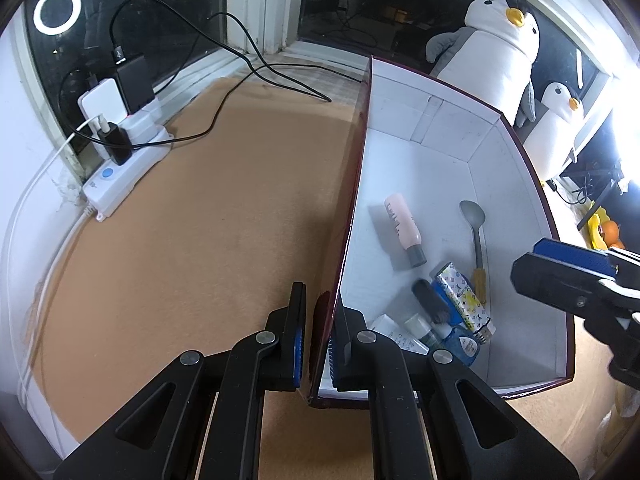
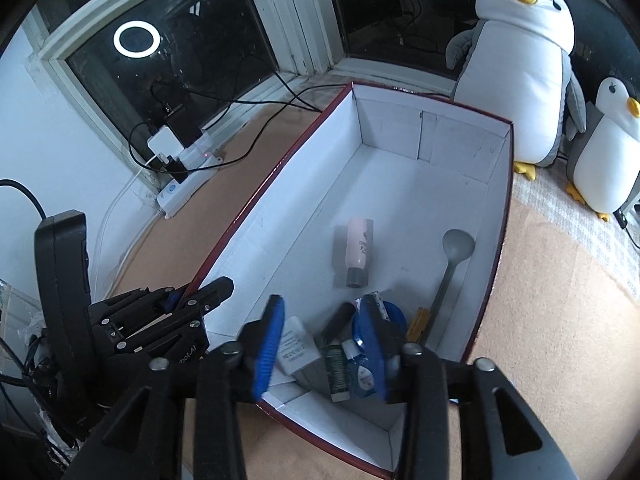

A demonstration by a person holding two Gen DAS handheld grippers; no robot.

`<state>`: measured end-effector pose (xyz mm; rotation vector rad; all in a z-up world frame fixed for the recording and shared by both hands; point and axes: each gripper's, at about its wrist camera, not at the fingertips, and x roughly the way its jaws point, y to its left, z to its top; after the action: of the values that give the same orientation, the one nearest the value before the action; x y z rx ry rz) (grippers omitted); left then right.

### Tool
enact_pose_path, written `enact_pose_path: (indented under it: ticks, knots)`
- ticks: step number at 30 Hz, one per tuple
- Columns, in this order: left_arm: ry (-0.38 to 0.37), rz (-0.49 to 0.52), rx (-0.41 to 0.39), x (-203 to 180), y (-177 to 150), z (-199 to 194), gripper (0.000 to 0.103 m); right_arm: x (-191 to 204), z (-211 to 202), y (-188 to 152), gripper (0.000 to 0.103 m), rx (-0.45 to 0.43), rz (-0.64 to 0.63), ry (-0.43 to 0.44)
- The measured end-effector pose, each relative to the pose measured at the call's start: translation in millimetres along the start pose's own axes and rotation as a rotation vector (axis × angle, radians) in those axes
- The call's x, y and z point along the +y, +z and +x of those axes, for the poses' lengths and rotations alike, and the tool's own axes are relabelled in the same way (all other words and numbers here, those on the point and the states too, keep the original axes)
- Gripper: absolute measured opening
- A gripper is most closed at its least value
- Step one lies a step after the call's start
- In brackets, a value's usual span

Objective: Organize rigid objects
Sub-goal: 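Carry the black cylinder into the box and release it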

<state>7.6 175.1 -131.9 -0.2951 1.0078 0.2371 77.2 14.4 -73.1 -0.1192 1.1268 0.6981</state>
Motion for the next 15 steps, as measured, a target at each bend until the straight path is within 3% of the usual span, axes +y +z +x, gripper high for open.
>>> enact_pose_path:
  ticks: [15]
  knots:
    - [0.024,0.013,0.003,-3,1,-1,0.008,-29,-32,-5,0.038,-0.079,0.007,-0.007]
